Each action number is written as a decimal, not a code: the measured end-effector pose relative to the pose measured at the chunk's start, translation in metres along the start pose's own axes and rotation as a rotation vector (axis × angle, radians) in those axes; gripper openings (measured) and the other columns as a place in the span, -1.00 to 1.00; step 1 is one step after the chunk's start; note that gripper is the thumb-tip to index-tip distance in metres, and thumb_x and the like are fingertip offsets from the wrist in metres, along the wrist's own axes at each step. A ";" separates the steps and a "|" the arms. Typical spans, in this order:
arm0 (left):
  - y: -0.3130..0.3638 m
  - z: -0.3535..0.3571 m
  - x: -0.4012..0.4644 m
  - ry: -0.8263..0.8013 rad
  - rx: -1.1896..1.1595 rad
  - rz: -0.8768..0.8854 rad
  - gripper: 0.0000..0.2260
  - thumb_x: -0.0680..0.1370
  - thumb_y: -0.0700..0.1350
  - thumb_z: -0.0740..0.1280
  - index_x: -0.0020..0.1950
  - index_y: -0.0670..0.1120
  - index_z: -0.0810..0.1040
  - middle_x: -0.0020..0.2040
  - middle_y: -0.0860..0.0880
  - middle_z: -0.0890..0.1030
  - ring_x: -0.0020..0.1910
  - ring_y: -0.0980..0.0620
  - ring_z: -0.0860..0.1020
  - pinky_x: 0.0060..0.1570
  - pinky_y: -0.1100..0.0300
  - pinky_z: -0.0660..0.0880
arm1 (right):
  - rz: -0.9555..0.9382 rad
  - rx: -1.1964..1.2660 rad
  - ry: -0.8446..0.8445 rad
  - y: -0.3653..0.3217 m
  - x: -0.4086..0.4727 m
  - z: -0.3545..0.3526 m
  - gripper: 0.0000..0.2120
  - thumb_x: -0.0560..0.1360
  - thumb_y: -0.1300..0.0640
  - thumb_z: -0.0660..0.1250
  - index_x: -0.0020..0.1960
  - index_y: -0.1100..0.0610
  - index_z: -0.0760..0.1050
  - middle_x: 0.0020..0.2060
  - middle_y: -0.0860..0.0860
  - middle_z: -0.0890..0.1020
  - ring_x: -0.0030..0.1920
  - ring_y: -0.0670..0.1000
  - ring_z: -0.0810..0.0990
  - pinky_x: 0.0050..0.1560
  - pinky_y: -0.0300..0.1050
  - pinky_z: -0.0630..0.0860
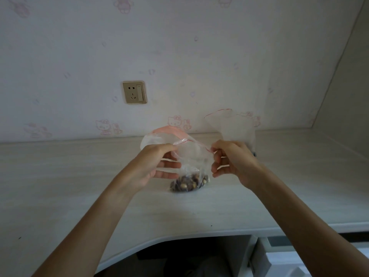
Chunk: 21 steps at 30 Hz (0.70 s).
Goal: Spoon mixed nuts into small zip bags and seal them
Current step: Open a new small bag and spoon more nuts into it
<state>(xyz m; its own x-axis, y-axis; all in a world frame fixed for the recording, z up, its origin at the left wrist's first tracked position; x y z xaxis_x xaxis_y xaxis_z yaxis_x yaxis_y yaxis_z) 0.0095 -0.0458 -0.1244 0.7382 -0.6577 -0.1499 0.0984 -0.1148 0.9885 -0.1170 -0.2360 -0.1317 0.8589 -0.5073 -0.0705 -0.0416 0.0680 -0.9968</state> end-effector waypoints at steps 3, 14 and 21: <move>-0.001 -0.006 0.001 -0.064 -0.088 -0.039 -0.90 0.54 -0.07 0.49 -0.04 -0.09 0.69 -0.09 -0.06 0.69 -0.08 -0.01 0.73 -0.20 0.01 0.67 | 0.075 0.000 -0.019 0.006 0.005 -0.006 -0.92 0.55 0.21 0.37 -0.10 0.20 0.56 -0.42 0.06 0.45 -0.47 0.08 0.53 -0.38 -0.05 0.57; 0.005 -0.001 0.003 -0.011 -0.168 0.015 -0.83 0.36 -0.17 0.60 -0.12 -0.08 0.67 -0.15 -0.09 0.72 -0.20 0.03 0.72 -0.22 0.11 0.68 | -0.040 -0.095 0.055 -0.003 0.008 -0.005 -0.76 0.46 0.37 0.50 -0.22 0.19 0.47 -0.39 0.12 0.65 -0.43 0.03 0.65 -0.40 -0.11 0.60; 0.038 0.001 -0.008 0.468 0.704 0.605 -0.76 0.36 -0.39 0.42 -0.32 -0.04 0.60 -0.46 0.10 0.53 -0.42 0.17 0.59 -0.35 0.32 0.52 | -0.510 -0.769 0.392 -0.030 -0.007 0.021 -0.60 0.31 0.49 0.21 -0.43 0.05 0.19 -0.53 -0.06 0.32 -0.53 -0.05 0.30 -0.49 -0.23 0.17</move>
<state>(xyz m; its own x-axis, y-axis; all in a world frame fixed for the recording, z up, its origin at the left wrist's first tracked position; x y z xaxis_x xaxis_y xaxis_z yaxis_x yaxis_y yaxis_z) 0.0063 -0.0454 -0.0858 0.7345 -0.4125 0.5389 -0.6756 -0.3692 0.6382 -0.1112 -0.2157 -0.1006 0.6426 -0.5779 0.5032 -0.1528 -0.7401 -0.6549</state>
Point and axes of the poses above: each hand's wrist, its own x-axis towards the middle knuckle, its own z-axis out of the palm, y = z × x, the point moved 3 cm from there along x, towards the middle knuckle
